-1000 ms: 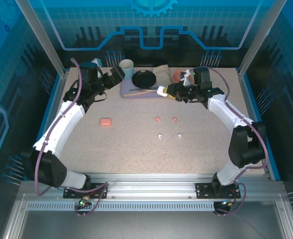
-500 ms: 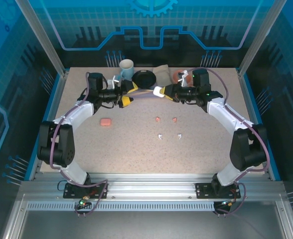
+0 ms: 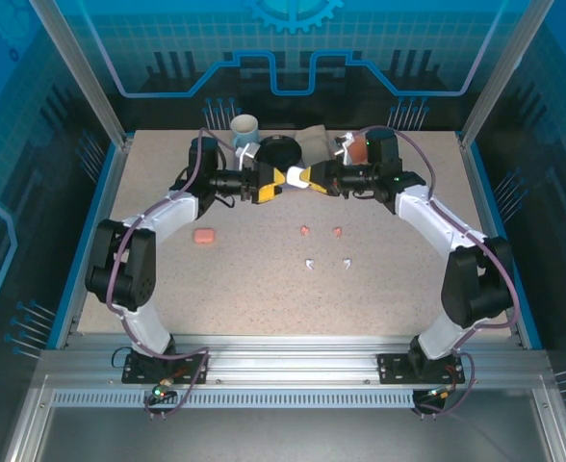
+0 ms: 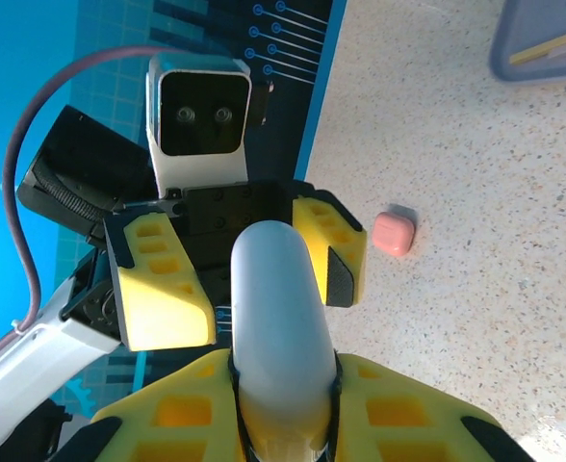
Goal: Insert the wireless bluetooth earbuds into the charging case
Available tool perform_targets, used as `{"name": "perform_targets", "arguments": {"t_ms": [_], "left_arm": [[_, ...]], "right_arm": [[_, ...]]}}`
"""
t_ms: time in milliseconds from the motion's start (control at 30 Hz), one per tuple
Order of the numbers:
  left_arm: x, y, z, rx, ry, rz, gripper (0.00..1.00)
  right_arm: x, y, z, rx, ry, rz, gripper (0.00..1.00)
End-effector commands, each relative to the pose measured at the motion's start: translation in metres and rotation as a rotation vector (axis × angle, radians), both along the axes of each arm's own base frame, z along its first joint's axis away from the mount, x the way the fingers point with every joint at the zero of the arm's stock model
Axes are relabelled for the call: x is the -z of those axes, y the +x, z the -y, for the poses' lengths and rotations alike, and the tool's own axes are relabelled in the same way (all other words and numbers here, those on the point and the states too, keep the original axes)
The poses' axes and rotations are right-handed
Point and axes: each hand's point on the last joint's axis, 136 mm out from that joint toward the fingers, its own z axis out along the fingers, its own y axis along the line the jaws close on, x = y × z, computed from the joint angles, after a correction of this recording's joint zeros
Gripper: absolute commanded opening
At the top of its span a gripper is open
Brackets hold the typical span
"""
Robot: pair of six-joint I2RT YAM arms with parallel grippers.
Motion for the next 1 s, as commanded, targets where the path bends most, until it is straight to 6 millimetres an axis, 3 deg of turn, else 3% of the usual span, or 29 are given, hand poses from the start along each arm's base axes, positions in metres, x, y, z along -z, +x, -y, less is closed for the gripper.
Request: {"name": "perform_targets", "arguments": {"t_ms": [0,467,967], "left_arm": [[-0.015,0.001,0.003,0.061,-0.040,0.078,0.66],[-0.032,-0.010,0.016,0.162,-0.070,0.135,0.55],[-0.034,-0.019,0.024,0.205,-0.069,0.147,0.42]], "right_arm": [[-0.010,-0.005,-0.010,-0.064,0.028,0.015,0.06],[-0.014,-0.010,-0.018,-0.124,0.048,0.010,0.05],[-0.015,-0.009,-0.019,-0.114,0.044,0.007,0.05]]}}
